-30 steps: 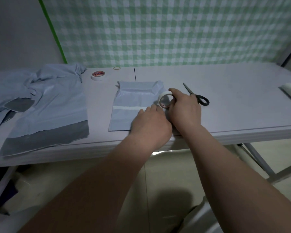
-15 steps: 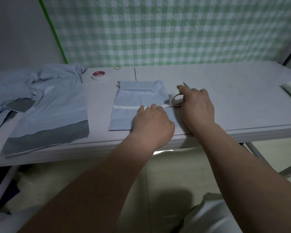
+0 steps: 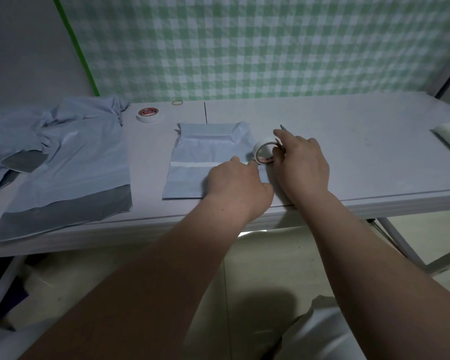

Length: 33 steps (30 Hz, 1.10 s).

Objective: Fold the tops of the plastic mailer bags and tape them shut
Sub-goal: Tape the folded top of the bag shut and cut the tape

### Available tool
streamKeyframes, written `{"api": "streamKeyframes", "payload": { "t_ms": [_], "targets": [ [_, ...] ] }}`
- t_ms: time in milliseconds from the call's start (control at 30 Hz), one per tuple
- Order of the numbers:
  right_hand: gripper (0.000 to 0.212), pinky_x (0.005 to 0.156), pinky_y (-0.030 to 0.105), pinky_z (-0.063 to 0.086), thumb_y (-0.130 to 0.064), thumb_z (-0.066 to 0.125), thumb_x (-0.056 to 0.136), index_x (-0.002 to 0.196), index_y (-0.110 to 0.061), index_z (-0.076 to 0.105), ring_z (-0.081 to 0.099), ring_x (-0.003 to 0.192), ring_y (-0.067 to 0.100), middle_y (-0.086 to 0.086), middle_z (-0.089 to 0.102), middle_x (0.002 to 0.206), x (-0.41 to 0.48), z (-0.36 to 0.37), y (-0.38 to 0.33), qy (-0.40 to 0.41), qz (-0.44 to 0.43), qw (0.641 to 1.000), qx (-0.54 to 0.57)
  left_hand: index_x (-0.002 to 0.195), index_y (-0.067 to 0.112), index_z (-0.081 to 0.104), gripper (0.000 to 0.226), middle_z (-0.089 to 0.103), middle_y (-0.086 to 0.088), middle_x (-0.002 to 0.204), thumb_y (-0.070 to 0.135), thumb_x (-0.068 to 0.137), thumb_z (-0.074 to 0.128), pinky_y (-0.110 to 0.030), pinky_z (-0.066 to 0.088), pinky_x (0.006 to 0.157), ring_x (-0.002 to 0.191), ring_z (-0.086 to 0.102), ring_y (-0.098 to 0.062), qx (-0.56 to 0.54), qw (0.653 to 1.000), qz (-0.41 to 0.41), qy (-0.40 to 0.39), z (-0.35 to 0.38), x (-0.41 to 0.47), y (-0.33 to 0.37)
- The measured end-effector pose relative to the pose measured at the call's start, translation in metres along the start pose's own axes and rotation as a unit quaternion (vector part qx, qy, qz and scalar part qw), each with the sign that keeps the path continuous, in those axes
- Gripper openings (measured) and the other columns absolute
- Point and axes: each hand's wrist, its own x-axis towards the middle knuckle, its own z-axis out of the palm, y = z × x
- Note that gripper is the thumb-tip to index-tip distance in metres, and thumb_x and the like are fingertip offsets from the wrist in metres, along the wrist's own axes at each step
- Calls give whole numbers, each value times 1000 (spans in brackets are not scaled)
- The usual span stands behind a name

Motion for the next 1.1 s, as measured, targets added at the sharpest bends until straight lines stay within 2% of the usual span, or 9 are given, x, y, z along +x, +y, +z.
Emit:
{"api": "streamKeyframes", "payload": {
  "t_ms": [233,333,433,633,800,867,933,1000,1100],
  "targets": [
    [41,68,31,31,-19,45,92,130,-32,51,45,107,25,3,64,104,0,1,-2,-20,-4,1000,8,142,20,34,50,51,-11,119,39,96,27,-34,30,74,110,45,-24,31,999,7,-9,-4,1,3],
    [39,66,31,29,-14,42,92,125,-32,56,45,103,26,4,65,100,1,-2,-2,-20,8,1000,17,140,20,37,49,52,-10,115,39,96,27,-34,30,72,96,40,-22,32,999,7,-18,-6,1,4],
    [34,61,30,28,-8,43,88,112,-23,61,45,93,27,7,64,94,0,-4,-4,-10,9,1000,-11,140,20,37,48,52,-8,113,39,96,27,-33,29,72,88,31,-21,31,999,3,-19,-7,1,3],
    [24,52,27,22,-7,50,78,95,-17,63,34,81,20,0,48,77,-3,-1,-5,45,39,997,-45,137,19,40,48,52,-10,119,40,96,27,-34,30,71,107,47,-26,54,998,1,-35,-7,4,3],
    [29,56,32,27,-6,49,79,101,-18,64,34,84,23,8,53,87,-1,-1,-2,61,53,995,-61,141,20,34,48,47,-11,125,38,97,25,-34,30,71,100,44,-25,38,998,-2,-41,-6,1,2],
    [36,59,33,28,-5,44,85,111,-20,65,41,91,28,11,56,94,0,-1,1,54,42,996,-49,145,20,27,50,39,-13,136,38,98,23,-37,31,76,112,45,-27,22,999,-8,-35,0,-1,4],
    [44,62,33,31,-4,41,89,123,-25,61,44,97,31,11,57,99,1,-2,4,43,34,998,-21,149,19,16,56,22,-18,150,42,99,18,-42,30,96,133,30,-31,5,999,-20,-34,9,-4,5],
    [48,66,33,33,-5,39,90,130,-27,54,45,100,31,10,59,101,2,-2,5,25,33,999,-2,152,18,3,61,-1,-18,158,46,99,15,-47,9,115,145,3,-33,-31,998,-29,-48,15,-6,5],
    [46,70,34,35,-7,39,91,132,-25,50,47,101,31,10,63,103,4,0,4,8,27,999,19,153,21,-2,62,-15,-13,158,49,99,13,-50,-5,117,145,-14,-35,-79,994,-32,-67,17,-7,4]
  ]
}}
